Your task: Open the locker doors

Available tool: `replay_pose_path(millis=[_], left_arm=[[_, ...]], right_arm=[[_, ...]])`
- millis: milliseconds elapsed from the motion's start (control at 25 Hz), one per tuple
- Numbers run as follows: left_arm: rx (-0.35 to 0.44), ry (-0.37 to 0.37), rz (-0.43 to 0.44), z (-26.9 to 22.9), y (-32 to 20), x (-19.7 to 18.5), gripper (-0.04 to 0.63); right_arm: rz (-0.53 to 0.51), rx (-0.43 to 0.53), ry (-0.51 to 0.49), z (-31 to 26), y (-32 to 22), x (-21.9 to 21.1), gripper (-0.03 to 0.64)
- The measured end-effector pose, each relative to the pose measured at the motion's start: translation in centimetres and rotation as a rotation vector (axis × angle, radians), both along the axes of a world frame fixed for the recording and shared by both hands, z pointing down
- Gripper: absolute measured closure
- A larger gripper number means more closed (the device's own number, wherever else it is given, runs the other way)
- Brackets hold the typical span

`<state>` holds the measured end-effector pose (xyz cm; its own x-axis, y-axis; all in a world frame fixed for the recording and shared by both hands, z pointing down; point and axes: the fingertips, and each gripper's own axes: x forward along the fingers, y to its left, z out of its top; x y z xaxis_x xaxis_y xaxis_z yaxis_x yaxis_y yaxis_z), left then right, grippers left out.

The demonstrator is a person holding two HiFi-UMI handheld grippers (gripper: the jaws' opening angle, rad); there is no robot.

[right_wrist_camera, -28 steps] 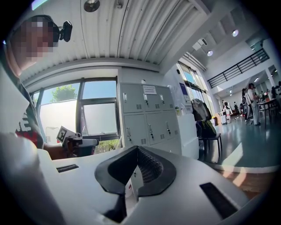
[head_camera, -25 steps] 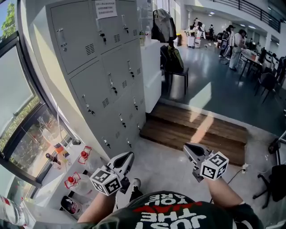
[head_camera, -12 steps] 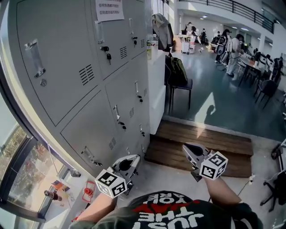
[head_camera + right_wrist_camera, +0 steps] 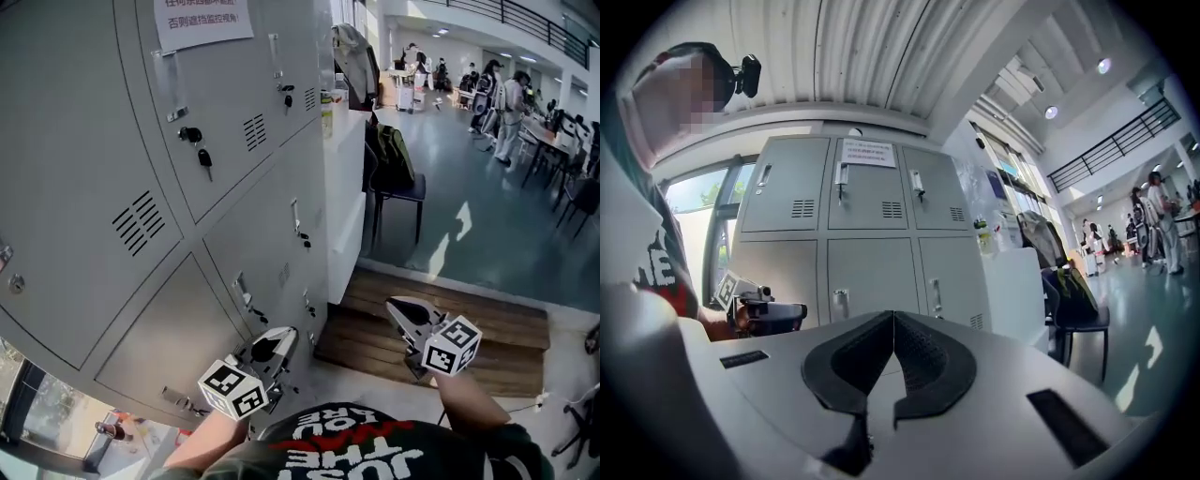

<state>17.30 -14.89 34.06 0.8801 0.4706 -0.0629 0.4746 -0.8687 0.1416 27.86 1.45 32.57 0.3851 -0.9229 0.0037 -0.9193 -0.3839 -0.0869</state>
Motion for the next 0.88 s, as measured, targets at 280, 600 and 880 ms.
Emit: replay_pose_path(millis=[280,600,880], left_arm=[[0.003,0.039,-0.193,-1.8,-1.5,9.2,0.591],[0.018,0.089,-0.331,-6.5,-2.4,15.6,0.591],[0.006,0.094,-0.357,-9.5,-4.9,16.0,0.591]], right_arm=[[-0.23,0.025,0.057,-4.0,-4.4,11.5,0.583],[-0.453,0.114,0.147,-13.4,-11.0,18.3,0.581],[-0.502,0.152,0.135,-19.4,-16.3,19.0,0.581]])
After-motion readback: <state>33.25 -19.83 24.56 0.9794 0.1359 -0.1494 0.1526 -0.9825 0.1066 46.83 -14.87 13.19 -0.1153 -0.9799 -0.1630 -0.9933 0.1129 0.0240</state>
